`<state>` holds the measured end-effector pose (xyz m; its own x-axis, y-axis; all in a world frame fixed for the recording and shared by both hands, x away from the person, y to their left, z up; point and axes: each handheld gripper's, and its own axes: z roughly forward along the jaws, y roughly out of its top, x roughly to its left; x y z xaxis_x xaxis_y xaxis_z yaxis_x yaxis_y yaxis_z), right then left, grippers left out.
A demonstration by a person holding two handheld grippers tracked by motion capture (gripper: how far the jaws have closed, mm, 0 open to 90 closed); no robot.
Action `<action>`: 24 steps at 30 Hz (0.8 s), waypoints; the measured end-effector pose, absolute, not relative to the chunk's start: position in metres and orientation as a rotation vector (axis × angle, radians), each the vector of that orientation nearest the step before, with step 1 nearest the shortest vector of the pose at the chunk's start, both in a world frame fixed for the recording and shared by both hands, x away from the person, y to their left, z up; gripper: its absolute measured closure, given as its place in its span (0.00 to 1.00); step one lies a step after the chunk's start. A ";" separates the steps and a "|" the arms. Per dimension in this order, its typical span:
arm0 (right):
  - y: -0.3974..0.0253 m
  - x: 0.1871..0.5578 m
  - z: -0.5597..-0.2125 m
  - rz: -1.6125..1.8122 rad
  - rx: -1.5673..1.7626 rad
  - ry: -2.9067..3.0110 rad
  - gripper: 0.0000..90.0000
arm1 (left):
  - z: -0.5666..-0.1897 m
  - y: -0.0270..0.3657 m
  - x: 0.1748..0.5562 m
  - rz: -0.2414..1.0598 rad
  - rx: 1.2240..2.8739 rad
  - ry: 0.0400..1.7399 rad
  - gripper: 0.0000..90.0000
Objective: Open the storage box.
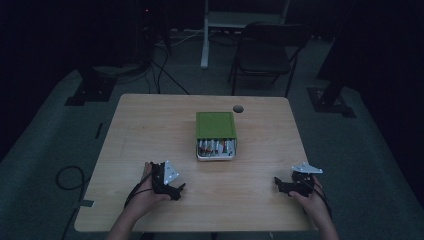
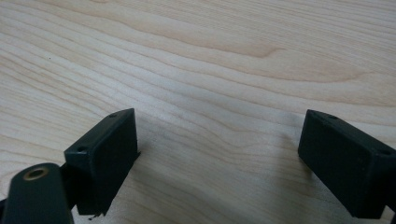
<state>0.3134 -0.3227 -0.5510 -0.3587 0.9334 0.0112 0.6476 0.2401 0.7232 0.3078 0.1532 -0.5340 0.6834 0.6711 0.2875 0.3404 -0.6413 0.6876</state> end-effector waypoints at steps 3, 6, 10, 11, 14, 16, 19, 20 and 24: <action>-0.323 0.313 -0.551 0.907 1.447 2.093 0.13 | -0.533 0.148 0.308 0.724 2.297 0.750 0.00; -0.323 0.313 -0.551 0.908 1.448 2.093 0.13 | -0.533 0.141 0.309 0.712 2.311 0.729 0.00; -0.323 0.313 -0.551 0.907 1.447 2.093 0.13 | -0.533 0.133 0.310 0.718 2.324 0.700 0.00; -0.323 0.313 -0.551 0.907 1.447 2.093 0.13 | -0.533 0.131 0.310 0.725 2.326 0.687 0.00; -0.323 0.313 -0.551 0.906 1.446 2.094 0.13 | -0.532 0.125 0.310 0.746 2.336 0.659 0.00; -0.323 0.313 -0.551 0.906 1.446 2.093 0.13 | -0.532 0.121 0.311 0.747 2.337 0.647 0.00; -0.323 0.313 -0.551 0.906 1.446 2.094 0.13 | -0.534 0.114 0.310 0.743 2.334 0.634 0.00; -0.323 0.313 -0.551 0.906 1.447 2.093 0.13 | -0.534 0.112 0.310 0.745 2.340 0.625 0.00; -0.323 0.313 -0.551 0.906 1.446 2.093 0.13 | -0.536 0.105 0.310 0.775 2.352 0.585 0.00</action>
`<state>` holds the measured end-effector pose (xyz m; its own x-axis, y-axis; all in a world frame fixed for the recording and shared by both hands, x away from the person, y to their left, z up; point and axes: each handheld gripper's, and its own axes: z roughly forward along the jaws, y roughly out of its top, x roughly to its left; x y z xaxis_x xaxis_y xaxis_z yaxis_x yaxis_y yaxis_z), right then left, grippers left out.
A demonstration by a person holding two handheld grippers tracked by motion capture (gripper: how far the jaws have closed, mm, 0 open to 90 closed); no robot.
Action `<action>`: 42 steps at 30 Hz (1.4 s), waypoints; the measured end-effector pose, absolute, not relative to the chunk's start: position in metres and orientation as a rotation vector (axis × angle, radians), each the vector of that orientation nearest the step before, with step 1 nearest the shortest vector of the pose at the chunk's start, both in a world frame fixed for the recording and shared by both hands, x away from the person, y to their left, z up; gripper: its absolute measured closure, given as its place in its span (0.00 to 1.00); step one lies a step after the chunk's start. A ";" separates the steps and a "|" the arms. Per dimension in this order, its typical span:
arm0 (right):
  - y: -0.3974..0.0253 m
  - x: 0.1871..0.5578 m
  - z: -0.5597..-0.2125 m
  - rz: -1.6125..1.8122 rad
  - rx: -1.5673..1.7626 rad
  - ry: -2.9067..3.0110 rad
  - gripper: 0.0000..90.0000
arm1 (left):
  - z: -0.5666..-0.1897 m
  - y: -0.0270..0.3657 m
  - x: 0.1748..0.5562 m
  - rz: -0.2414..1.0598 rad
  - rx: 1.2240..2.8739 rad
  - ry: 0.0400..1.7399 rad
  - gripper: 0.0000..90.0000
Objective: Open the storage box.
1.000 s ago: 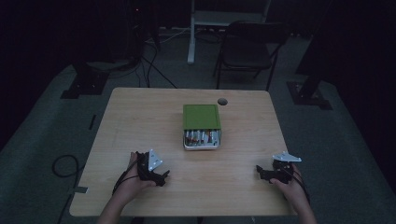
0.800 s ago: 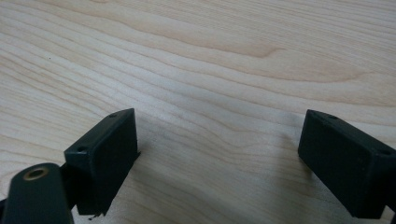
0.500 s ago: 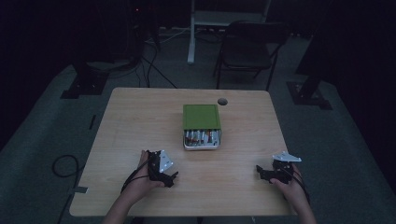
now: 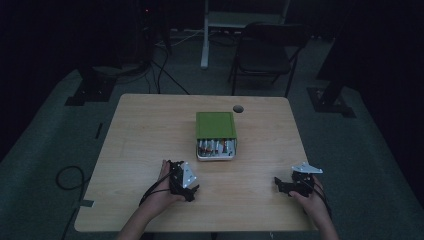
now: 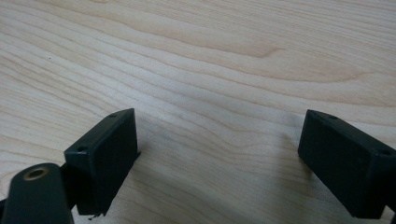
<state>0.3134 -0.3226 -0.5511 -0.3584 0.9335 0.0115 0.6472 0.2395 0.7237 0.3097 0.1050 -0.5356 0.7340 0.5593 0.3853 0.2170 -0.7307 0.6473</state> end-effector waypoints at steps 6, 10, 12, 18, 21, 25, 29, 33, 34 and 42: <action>-0.323 0.313 -0.551 0.906 1.446 2.093 0.13 | -0.534 0.092 0.309 0.835 2.376 0.510 0.00; -0.323 0.313 -0.551 0.906 1.447 2.093 0.13 | -0.532 0.084 0.309 0.865 2.378 0.455 0.00; -0.323 0.313 -0.551 0.906 1.446 2.094 0.13 | -0.530 0.080 0.309 0.880 2.375 0.431 0.00; -0.323 0.313 -0.551 0.906 1.447 2.093 0.13 | -0.527 0.068 0.308 0.912 2.368 0.358 0.00; -0.323 0.313 -0.551 0.907 1.447 2.093 0.13 | -0.526 0.062 0.307 0.942 2.352 0.315 0.00; -0.323 0.313 -0.551 0.906 1.446 2.094 0.13 | -0.527 0.056 0.307 0.969 2.368 0.262 0.00; -0.323 0.313 -0.551 0.907 1.447 2.093 0.13 | -0.528 0.049 0.307 0.980 2.371 0.224 0.00; -0.323 0.313 -0.551 0.907 1.447 2.093 0.13 | -0.529 0.042 0.306 1.030 2.366 0.170 0.00; -0.323 0.313 -0.551 0.907 1.447 2.093 0.13 | -0.529 0.041 0.306 1.037 2.360 0.164 0.01; -0.323 0.313 -0.551 0.906 1.447 2.093 0.13 | -0.529 0.030 0.308 1.128 2.387 0.081 0.01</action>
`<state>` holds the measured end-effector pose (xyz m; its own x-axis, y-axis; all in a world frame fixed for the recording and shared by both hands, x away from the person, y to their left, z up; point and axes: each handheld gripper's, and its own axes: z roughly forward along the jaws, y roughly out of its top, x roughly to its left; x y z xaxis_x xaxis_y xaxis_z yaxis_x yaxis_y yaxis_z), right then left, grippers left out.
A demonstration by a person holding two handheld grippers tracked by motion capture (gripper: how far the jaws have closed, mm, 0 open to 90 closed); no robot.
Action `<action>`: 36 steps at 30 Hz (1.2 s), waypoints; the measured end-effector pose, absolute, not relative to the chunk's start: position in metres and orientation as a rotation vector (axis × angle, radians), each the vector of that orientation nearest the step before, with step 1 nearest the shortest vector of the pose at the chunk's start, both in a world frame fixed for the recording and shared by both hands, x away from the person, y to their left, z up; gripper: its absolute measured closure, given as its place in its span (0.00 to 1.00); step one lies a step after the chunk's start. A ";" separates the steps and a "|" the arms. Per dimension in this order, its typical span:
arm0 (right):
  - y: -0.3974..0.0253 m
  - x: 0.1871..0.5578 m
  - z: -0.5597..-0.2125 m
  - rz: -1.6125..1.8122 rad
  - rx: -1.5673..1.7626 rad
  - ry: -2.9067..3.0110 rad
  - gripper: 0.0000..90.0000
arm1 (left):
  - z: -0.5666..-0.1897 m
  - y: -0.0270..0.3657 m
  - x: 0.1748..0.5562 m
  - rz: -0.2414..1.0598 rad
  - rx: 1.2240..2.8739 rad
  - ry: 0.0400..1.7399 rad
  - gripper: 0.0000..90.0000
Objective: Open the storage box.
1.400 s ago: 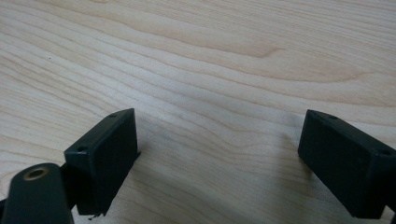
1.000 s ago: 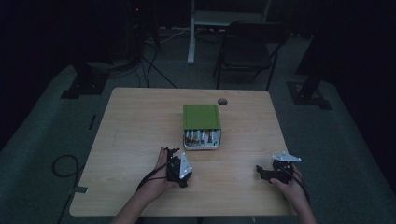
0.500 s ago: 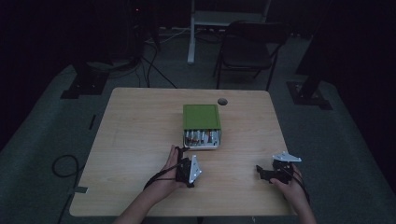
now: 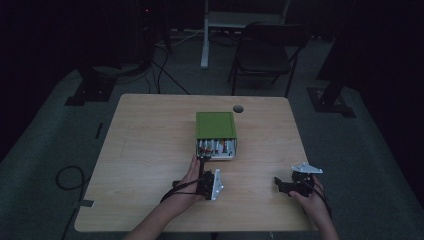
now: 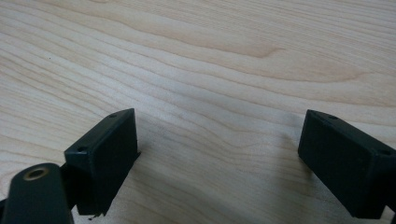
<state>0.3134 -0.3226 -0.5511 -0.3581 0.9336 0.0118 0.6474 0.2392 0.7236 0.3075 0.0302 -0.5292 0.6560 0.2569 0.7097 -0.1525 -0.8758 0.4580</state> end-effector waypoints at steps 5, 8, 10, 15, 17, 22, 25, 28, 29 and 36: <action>-0.323 0.313 -0.551 0.906 1.446 2.094 0.13 | -0.528 0.023 0.309 1.200 2.390 0.023 0.01; -0.323 0.313 -0.551 0.906 1.446 2.094 0.13 | -0.528 0.020 0.311 1.210 2.383 0.025 0.02; -0.323 0.313 -0.551 0.906 1.446 2.094 0.13 | -0.528 0.019 0.312 1.225 2.369 0.033 0.02; -0.323 0.313 -0.551 0.907 1.447 2.093 0.13 | -0.531 0.016 0.315 1.260 2.361 -0.028 0.08; -0.323 0.313 -0.551 0.907 1.446 2.093 0.13 | -0.532 0.015 0.316 1.281 2.351 -0.049 0.10; -0.323 0.313 -0.551 0.907 1.447 2.093 0.13 | -0.535 0.014 0.321 1.329 2.334 -0.047 0.22; -0.323 0.313 -0.551 0.907 1.447 2.093 0.13 | -0.538 0.014 0.324 1.349 2.341 -0.051 0.30; -0.323 0.313 -0.551 0.907 1.447 2.093 0.13 | -0.540 0.013 0.326 1.397 2.318 -0.080 0.41; -0.323 0.313 -0.551 0.907 1.447 2.093 0.13 | -0.539 0.013 0.327 1.401 2.316 -0.099 0.44; -0.323 0.313 -0.551 0.907 1.447 2.093 0.13 | -0.543 0.010 0.332 1.437 2.359 -0.157 0.59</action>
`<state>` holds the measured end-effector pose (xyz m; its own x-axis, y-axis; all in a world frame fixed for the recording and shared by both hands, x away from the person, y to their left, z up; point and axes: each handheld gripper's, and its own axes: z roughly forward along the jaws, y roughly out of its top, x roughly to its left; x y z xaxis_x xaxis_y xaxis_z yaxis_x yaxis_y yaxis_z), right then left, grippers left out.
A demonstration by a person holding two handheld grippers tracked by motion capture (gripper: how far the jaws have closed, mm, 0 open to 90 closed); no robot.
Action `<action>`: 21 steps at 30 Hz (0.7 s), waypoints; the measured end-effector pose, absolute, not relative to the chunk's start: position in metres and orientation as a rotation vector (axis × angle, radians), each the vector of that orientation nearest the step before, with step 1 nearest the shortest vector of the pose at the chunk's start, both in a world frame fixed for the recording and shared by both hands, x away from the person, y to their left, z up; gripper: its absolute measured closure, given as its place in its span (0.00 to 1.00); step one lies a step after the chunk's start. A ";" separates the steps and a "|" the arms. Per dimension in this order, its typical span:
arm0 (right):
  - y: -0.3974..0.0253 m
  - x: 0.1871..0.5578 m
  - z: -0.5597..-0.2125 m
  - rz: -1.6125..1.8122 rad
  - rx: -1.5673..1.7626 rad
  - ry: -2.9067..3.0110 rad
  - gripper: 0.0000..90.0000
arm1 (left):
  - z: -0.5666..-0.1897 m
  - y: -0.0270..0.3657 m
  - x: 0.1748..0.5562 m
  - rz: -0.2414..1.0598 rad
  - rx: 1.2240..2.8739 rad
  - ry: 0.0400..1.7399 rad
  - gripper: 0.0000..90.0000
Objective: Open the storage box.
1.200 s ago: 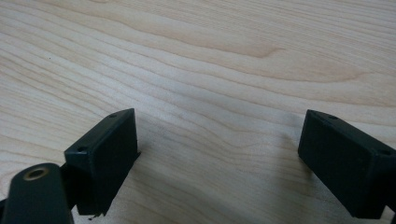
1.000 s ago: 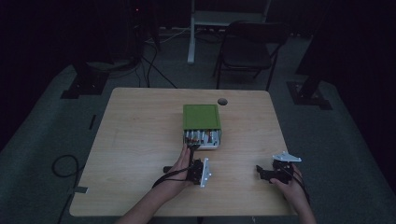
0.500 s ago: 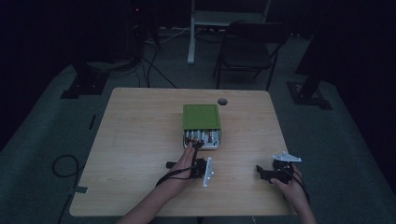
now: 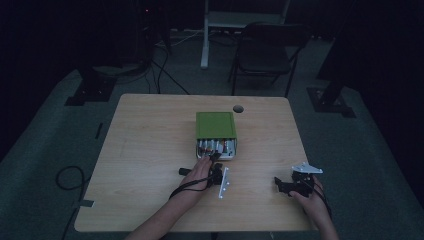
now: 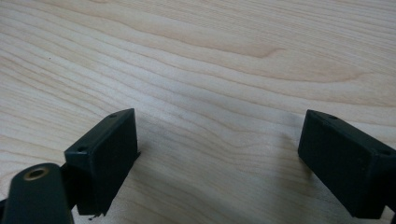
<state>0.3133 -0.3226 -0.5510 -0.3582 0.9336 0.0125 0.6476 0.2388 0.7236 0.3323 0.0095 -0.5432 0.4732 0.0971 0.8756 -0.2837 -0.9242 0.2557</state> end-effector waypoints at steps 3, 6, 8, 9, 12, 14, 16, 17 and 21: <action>-0.323 0.313 -0.551 0.907 1.447 2.093 0.13 | -0.543 0.008 0.333 1.451 2.351 -0.135 0.65; -0.323 0.313 -0.551 0.907 1.447 2.093 0.13 | -0.544 0.005 0.333 1.505 2.354 -0.156 0.69; -0.323 0.313 -0.551 0.907 1.447 2.093 0.13 | -0.545 0.004 0.333 1.542 2.363 -0.168 0.73; -0.323 0.313 -0.551 0.907 1.447 2.093 0.13 | -0.545 0.003 0.333 1.548 2.363 -0.162 0.77; -0.323 0.313 -0.551 0.907 1.447 2.093 0.13 | -0.545 0.001 0.332 1.572 2.377 -0.159 0.79; -0.323 0.313 -0.551 0.907 1.447 2.093 0.13 | -0.544 0.000 0.332 1.566 2.384 -0.140 0.79; -0.323 0.313 -0.551 0.907 1.447 2.093 0.13 | -0.544 -0.001 0.332 1.576 2.389 -0.144 0.80; -0.323 0.313 -0.551 0.907 1.446 2.093 0.13 | -0.544 -0.001 0.332 1.581 2.393 -0.149 0.80; -0.323 0.313 -0.551 0.907 1.447 2.094 0.13 | -0.542 -0.004 0.331 1.582 2.419 -0.151 0.80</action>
